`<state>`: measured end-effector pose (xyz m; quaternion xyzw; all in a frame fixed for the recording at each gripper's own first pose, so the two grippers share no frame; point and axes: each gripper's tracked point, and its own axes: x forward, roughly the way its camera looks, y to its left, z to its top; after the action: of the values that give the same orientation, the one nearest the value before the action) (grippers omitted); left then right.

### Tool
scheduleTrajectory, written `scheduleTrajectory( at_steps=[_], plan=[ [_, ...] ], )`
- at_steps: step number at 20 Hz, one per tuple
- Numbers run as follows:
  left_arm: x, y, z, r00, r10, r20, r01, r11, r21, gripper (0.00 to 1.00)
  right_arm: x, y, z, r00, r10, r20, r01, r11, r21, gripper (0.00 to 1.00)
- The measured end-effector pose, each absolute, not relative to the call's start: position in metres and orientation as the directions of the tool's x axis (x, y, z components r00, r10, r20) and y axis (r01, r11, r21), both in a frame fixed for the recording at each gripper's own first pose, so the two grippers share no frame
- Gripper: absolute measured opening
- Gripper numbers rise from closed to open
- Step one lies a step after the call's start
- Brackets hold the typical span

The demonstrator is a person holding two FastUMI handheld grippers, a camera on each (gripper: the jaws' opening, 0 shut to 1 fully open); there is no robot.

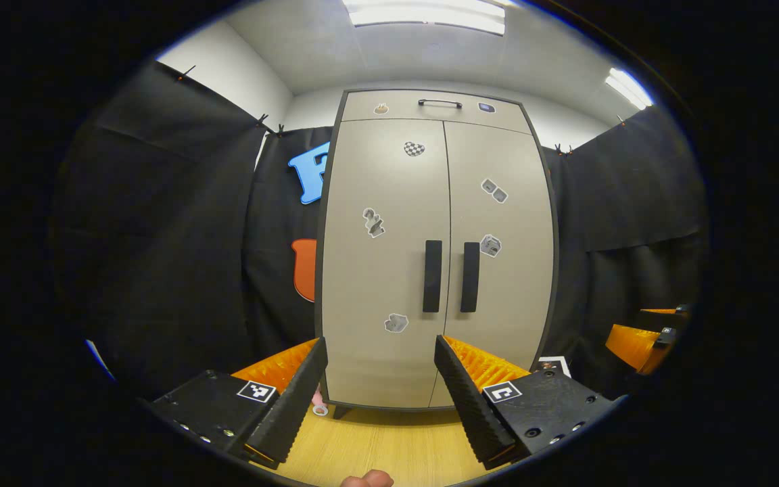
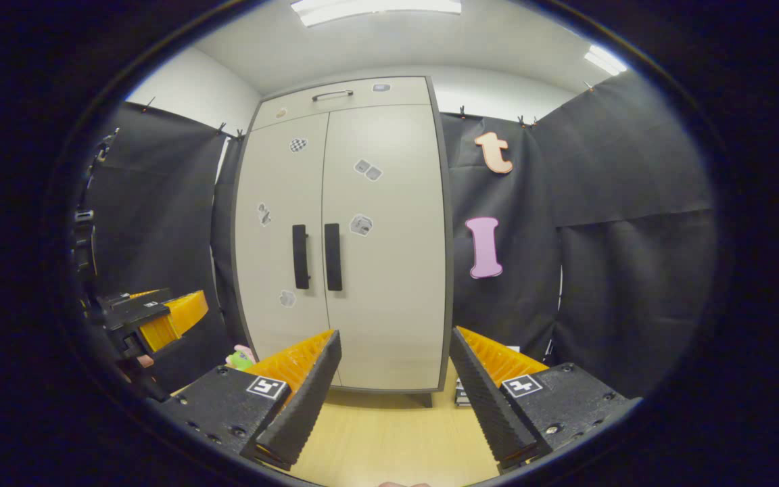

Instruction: Open the right door of the double-door shoe cabinet with the right hand, and open the left door with the left hand.

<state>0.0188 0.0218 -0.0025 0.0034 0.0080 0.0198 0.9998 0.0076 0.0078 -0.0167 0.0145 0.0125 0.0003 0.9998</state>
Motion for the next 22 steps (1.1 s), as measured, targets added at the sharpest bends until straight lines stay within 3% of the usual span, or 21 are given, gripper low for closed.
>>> scheduleTrajectory(
  at_steps=[1, 4, 11, 12, 16, 22],
  plan=[
    [0.021, 0.024, -0.003, 0.999, 0.040, -0.010, -0.040, 0.999, 0.011, 0.95, 0.008, 0.008, -0.018, 1.000, -0.004, -0.028, 0.004, 1.000, 0.027, 0.96],
    [0.026, 0.018, -0.003, 1.000, 0.012, -0.002, -0.012, 1.000, 0.013, 0.95, 0.012, 0.009, -0.015, 0.999, -0.023, -0.023, 0.024, 0.999, 0.037, 1.00],
    [0.036, 0.006, -0.001, 0.999, -0.044, 0.017, 0.044, 0.999, 0.014, 0.95, 0.015, 0.010, -0.012, 0.998, -0.055, -0.019, 0.056, 0.998, 0.031, 0.96],
    [0.035, 0.004, 0.000, 0.998, -0.054, 0.022, 0.054, 0.998, 0.011, 0.95, 0.016, 0.012, -0.011, 0.998, -0.054, -0.013, 0.055, 0.998, 0.031, 1.00],
    [0.029, 0.002, -0.005, 0.997, -0.079, 0.023, 0.079, 0.997, 0.009, 0.95, 0.025, 0.028, -0.006, 1.000, -0.030, -0.005, 0.030, 0.999, 0.041, 0.96],
    [0.022, 0.016, -0.021, 0.998, -0.055, -0.005, 0.056, 0.998, 0.025, 0.95, 0.075, 0.066, 0.015, 0.998, 0.062, 0.015, -0.063, 0.997, 0.037, 1.00]
  ],
)
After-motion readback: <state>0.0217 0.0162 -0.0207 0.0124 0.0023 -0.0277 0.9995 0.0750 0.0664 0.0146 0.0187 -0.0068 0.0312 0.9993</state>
